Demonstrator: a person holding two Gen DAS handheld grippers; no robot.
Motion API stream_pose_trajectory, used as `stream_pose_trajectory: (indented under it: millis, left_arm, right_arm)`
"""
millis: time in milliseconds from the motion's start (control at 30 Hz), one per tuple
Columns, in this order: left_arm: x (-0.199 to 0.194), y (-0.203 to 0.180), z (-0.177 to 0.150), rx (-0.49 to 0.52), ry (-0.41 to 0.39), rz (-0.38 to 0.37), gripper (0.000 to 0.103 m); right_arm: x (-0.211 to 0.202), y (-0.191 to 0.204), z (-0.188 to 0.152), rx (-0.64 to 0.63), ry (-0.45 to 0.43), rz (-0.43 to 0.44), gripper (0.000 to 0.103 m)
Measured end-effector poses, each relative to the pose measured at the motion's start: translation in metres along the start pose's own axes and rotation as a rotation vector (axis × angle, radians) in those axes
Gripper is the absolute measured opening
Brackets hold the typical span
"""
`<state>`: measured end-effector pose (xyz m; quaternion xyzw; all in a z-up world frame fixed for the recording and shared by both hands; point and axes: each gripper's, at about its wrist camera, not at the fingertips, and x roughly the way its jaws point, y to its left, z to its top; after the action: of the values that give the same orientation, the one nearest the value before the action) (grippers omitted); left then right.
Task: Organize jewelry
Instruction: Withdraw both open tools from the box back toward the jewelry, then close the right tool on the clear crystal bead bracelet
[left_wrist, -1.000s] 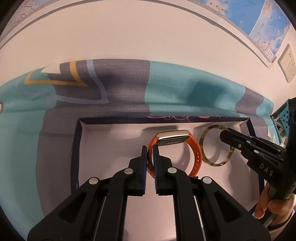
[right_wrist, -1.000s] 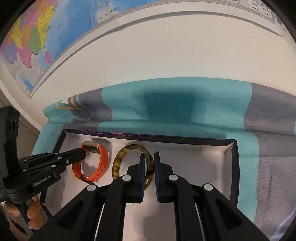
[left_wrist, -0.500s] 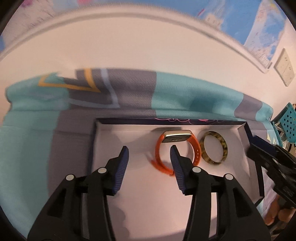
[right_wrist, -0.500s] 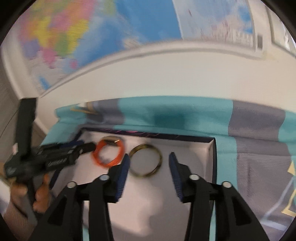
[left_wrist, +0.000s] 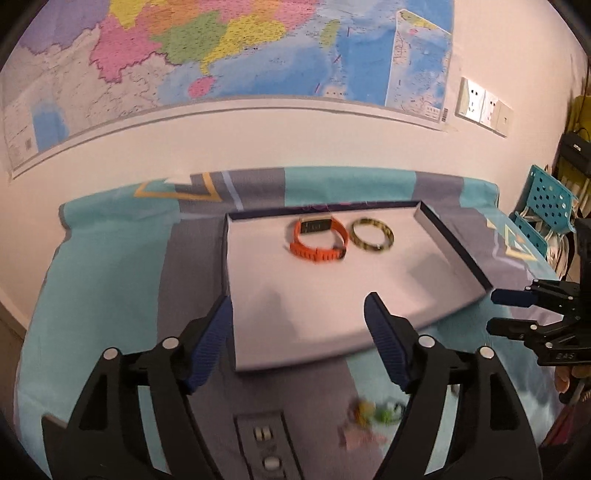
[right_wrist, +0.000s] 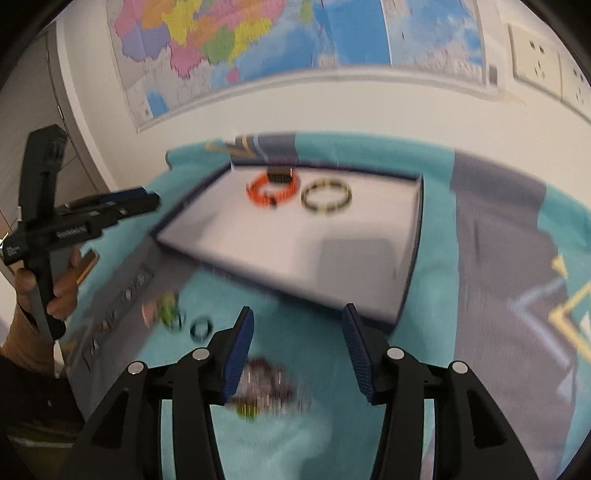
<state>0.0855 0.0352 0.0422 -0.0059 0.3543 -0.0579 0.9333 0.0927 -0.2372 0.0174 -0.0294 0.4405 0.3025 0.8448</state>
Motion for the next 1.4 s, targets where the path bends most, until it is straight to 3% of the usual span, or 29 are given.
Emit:
stream_pose_trajectory:
  millis: [333,633,800,833,933,1133,1400]
  left_arm:
    - [-0.019,-0.010,-0.055,0.046,0.037,-0.022,0.078]
    - [-0.017,-0.019,-0.079,0.054,0.081,-0.029,0.081]
    - [-0.016,-0.022,-0.084,0.057,0.093,-0.036,0.081]
    - [-0.016,-0.022,-0.084,0.055,0.095,-0.035,0.081]
    - [-0.015,-0.021,-0.084,0.050,0.097,-0.035,0.081]
    - [-0.016,-0.020,-0.086,0.048,0.100,-0.033,0.081]
    - [-0.021,-0.022,-0.089,0.064,0.091,-0.050,0.081]
  right_arm:
    - [-0.004,0.004,-0.024,0.000,0.006,-0.004,0.047]
    - [0.005,0.011,-0.027,-0.022,0.034,0.008,0.043]
    - [0.010,0.015,-0.028,-0.038,0.065,0.023,0.031]
    - [0.010,0.016,-0.029,-0.037,0.066,0.028,0.022]
    - [0.010,0.015,-0.029,-0.033,0.064,0.027,0.009]
    - [0.003,0.019,-0.029,-0.029,0.045,0.046,0.008]
    - [-0.031,0.027,-0.015,-0.014,-0.058,0.097,0.008]
